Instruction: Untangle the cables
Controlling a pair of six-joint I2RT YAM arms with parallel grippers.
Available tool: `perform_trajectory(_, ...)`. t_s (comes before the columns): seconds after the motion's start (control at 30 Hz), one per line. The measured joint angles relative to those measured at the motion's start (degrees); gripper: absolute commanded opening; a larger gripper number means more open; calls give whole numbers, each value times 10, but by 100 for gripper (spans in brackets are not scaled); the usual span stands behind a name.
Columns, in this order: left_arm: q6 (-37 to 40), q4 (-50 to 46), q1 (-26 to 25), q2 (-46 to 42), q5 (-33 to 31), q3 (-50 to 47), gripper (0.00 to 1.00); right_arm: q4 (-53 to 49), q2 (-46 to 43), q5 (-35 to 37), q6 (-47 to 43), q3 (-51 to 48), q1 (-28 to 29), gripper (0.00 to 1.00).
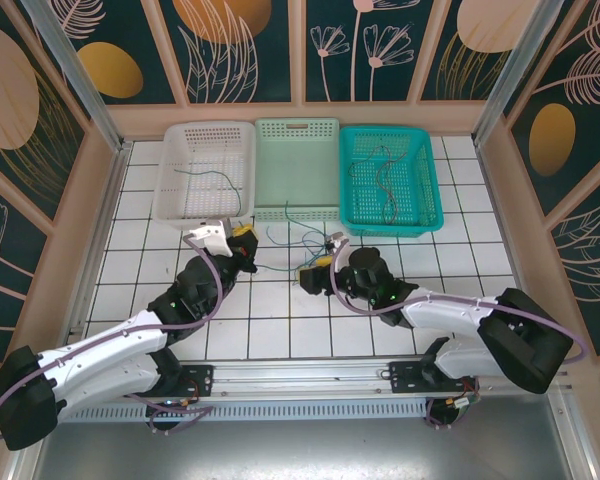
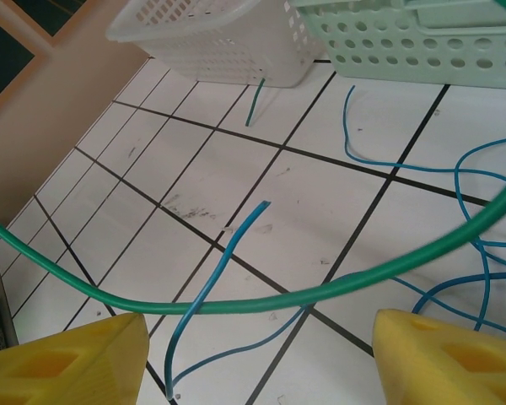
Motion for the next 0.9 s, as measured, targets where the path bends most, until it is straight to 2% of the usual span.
perform_trajectory(0.3,7,0,0,9,-19,10,0,-22,-92,14,2,-16,0,74)
perform_trajectory(0.43,9,0,0,16,-19,14,0,-27,-106,14,7,-26,3,73)
perform_trajectory(0.63,9,0,0,26,-16,19,0,-30,-86,12,16,-30,28,72)
perform_trajectory(0.83,9,5,0,31,-7,22,0,-4,-21,10,17,-28,31,65)
perform_trajectory(0.9,9,5,0,31,-6,23,0,0,3,7,17,-24,31,57)
